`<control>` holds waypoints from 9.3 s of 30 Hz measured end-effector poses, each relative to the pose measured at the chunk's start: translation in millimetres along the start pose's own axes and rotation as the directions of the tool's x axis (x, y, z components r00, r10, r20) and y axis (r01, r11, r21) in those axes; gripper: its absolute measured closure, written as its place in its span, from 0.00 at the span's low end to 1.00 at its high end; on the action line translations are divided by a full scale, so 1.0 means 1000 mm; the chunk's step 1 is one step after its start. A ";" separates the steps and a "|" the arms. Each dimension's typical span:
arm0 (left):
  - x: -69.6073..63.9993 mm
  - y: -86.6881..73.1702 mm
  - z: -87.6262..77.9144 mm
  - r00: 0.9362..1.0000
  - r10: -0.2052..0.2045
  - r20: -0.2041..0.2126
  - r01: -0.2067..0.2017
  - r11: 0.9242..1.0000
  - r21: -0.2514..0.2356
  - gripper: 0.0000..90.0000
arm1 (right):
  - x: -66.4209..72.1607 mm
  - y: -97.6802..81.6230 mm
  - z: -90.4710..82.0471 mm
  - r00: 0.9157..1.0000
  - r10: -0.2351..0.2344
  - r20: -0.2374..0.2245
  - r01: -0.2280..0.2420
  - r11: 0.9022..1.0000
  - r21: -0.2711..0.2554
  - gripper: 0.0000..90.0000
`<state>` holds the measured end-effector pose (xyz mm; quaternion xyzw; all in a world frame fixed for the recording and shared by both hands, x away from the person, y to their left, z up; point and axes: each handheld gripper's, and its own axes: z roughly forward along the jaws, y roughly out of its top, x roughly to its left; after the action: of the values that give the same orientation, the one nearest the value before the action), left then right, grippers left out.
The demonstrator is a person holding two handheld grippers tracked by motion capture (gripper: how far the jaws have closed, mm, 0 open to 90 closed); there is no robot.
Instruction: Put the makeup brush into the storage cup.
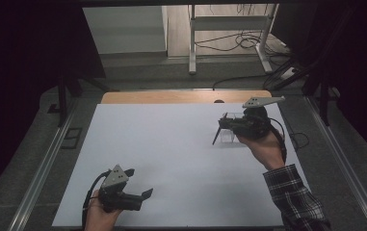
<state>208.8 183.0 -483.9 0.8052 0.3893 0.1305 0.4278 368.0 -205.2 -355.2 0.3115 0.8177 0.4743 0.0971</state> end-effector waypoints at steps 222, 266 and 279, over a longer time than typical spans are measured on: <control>-0.001 0.001 0.001 1.000 -0.001 -0.002 0.001 1.000 0.009 0.08 | -0.042 -0.046 0.048 0.973 -0.013 0.231 0.009 1.000 0.017 0.00; -0.001 0.002 0.000 1.000 -0.003 0.011 0.003 1.000 0.005 0.08 | -0.009 -0.066 0.030 0.981 -0.058 0.185 0.052 0.998 0.033 0.00; -0.001 0.002 0.000 1.000 -0.002 0.011 0.002 1.000 0.003 0.08 | 0.005 -0.078 0.031 0.983 -0.069 0.172 0.062 0.997 0.046 0.00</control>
<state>209.3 181.7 -482.1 0.8062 0.3878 0.1251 0.4291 345.9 -207.9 -436.2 0.3263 0.8253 0.4254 0.1771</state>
